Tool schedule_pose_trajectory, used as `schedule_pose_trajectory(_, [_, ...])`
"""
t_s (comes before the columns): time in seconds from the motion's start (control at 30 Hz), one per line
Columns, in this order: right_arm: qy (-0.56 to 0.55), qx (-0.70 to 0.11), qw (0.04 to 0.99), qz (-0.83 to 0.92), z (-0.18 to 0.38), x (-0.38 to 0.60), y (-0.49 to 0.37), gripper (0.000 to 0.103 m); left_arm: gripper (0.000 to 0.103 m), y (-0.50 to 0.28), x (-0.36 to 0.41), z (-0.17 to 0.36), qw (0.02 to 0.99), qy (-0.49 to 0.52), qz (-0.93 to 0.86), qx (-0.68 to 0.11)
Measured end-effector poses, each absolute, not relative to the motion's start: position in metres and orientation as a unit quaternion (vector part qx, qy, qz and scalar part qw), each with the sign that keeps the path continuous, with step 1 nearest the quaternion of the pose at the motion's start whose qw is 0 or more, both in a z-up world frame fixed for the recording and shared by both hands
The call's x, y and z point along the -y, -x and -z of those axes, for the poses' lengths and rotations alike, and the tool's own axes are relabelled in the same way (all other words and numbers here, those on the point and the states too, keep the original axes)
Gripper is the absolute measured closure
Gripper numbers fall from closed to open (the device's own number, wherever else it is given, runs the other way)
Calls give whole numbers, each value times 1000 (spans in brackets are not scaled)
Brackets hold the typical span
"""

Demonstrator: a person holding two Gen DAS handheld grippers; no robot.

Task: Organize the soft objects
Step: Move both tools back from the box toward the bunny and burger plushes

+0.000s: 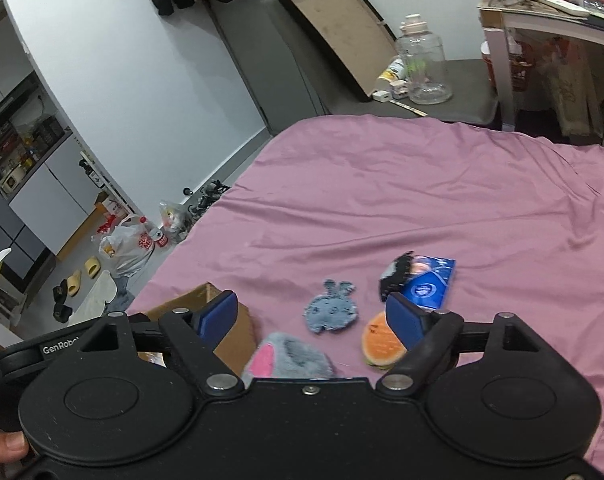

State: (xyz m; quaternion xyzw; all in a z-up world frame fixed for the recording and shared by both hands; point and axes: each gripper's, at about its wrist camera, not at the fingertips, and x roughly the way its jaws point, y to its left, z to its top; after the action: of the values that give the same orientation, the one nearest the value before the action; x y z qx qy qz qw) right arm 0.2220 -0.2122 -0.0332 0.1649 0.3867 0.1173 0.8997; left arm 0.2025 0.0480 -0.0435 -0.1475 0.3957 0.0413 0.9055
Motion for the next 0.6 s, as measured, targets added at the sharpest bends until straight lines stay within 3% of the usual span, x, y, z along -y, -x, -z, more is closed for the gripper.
schedule_pose_trajectory(0.3, [-198, -396, 890, -109, 47, 251, -220, 22, 31, -204, -13, 39, 912, 120, -18, -393])
schedule_pose_trajectory(0.6, [-240, -421, 867, -113, 95, 276, -232, 22, 31, -216, 24, 51, 906, 96, 3, -413])
